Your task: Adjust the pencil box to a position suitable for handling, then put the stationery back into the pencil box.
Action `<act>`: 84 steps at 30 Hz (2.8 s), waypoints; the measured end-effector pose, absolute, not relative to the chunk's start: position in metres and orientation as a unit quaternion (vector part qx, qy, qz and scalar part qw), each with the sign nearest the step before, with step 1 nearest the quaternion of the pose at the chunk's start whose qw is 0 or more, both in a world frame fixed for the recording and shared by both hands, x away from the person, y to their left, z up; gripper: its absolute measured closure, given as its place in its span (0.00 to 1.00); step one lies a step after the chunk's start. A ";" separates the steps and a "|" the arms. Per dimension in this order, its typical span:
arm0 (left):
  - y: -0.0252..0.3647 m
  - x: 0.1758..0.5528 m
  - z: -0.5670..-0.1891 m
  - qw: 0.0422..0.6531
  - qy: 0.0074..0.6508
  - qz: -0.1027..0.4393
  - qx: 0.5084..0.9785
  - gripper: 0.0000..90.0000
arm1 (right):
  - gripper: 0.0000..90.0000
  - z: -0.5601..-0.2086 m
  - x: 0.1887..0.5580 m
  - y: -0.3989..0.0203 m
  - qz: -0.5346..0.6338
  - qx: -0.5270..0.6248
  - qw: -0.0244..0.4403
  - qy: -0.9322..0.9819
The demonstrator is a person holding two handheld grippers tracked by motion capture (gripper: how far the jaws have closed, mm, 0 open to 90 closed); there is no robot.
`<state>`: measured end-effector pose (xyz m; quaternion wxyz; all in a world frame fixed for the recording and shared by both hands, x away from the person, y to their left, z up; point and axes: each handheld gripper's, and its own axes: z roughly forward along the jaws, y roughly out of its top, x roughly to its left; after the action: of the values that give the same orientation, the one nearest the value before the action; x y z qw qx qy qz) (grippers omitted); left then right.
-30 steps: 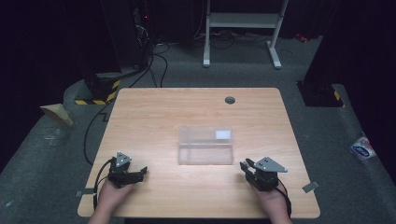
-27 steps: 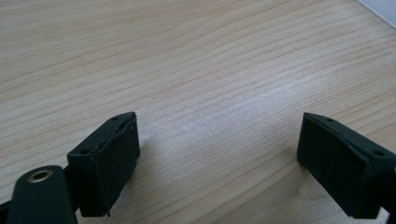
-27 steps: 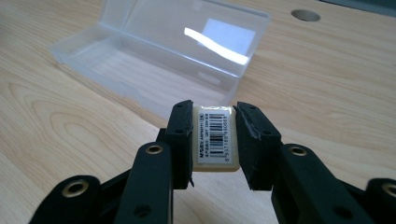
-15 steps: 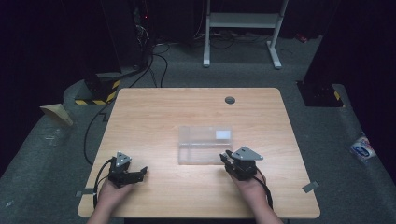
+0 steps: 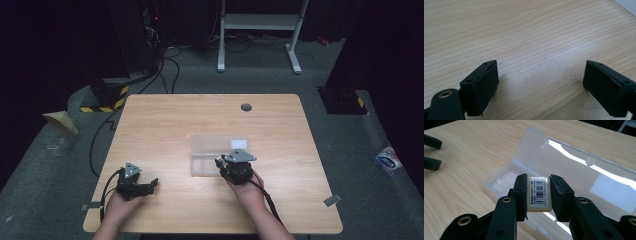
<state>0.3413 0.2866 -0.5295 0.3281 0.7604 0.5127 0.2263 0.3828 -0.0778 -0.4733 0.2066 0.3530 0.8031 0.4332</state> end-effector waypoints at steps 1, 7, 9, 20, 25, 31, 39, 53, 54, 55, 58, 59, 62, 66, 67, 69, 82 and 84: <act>0.286 0.341 -0.529 0.328 0.513 0.225 0.760 0.15 | 0.75 -0.473 0.384 -0.076 0.436 0.355 0.204 0.801; 0.286 0.342 -0.529 0.328 0.513 0.225 0.761 0.15 | 0.75 -0.471 0.391 -0.063 0.443 0.348 0.204 0.801; 0.286 0.341 -0.529 0.328 0.512 0.225 0.761 0.15 | 0.75 -0.471 0.393 -0.058 0.447 0.349 0.201 0.799; 0.286 0.341 -0.530 0.330 0.510 0.225 0.762 0.15 | 0.75 -0.479 0.400 -0.041 0.439 0.358 0.190 0.802; 0.287 0.341 -0.529 0.329 0.508 0.225 0.764 0.15 | 0.75 -0.480 0.403 -0.038 0.438 0.355 0.192 0.803; 0.286 0.342 -0.529 0.330 0.507 0.225 0.764 0.15 | 0.75 -0.482 0.405 -0.030 0.433 0.352 0.183 0.809; 0.286 0.342 -0.529 0.330 0.507 0.223 0.764 0.15 | 0.75 -0.479 0.404 -0.019 0.439 0.342 0.182 0.811; 0.286 0.342 -0.529 0.332 0.507 0.223 0.764 0.16 | 0.75 -0.503 0.410 0.004 0.407 0.339 0.166 0.831; 0.286 0.342 -0.530 0.332 0.507 0.224 0.763 0.16 | 0.75 -0.504 0.409 0.005 0.406 0.340 0.167 0.832; 0.286 0.342 -0.530 0.332 0.507 0.224 0.763 0.16 | 0.75 -0.505 0.410 0.006 0.403 0.343 0.168 0.832; 0.286 0.342 -0.530 0.331 0.507 0.224 0.763 0.16 | 0.75 -0.507 0.412 0.006 0.399 0.344 0.168 0.833; 0.286 0.342 -0.530 0.331 0.507 0.224 0.764 0.16 | 0.75 -0.507 0.412 0.006 0.397 0.345 0.168 0.834; 0.286 0.342 -0.530 0.331 0.507 0.224 0.763 0.16 | 0.74 -0.508 0.413 0.007 0.394 0.344 0.168 0.836; 0.286 0.342 -0.530 0.332 0.509 0.224 0.762 0.16 | 0.68 -0.508 0.414 0.009 0.393 0.349 0.172 0.833; 0.286 0.342 -0.530 0.332 0.509 0.224 0.762 0.16 | 0.67 -0.508 0.414 0.009 0.394 0.349 0.172 0.833; 0.286 0.342 -0.529 0.331 0.508 0.224 0.763 0.16 | 0.66 -0.507 0.414 0.008 0.397 0.348 0.174 0.831; 0.286 0.342 -0.529 0.330 0.508 0.224 0.764 0.16 | 0.44 -0.490 0.403 -0.012 0.428 0.352 0.170 0.815; 0.286 0.341 -0.529 0.330 0.509 0.225 0.763 0.16 | 0.43 -0.488 0.401 -0.020 0.433 0.355 0.170 0.811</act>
<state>0.3415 0.2861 -0.5295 0.3302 0.7627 0.5086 0.2249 0.4007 -0.0201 -0.4879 0.1705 0.3546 0.8112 0.4327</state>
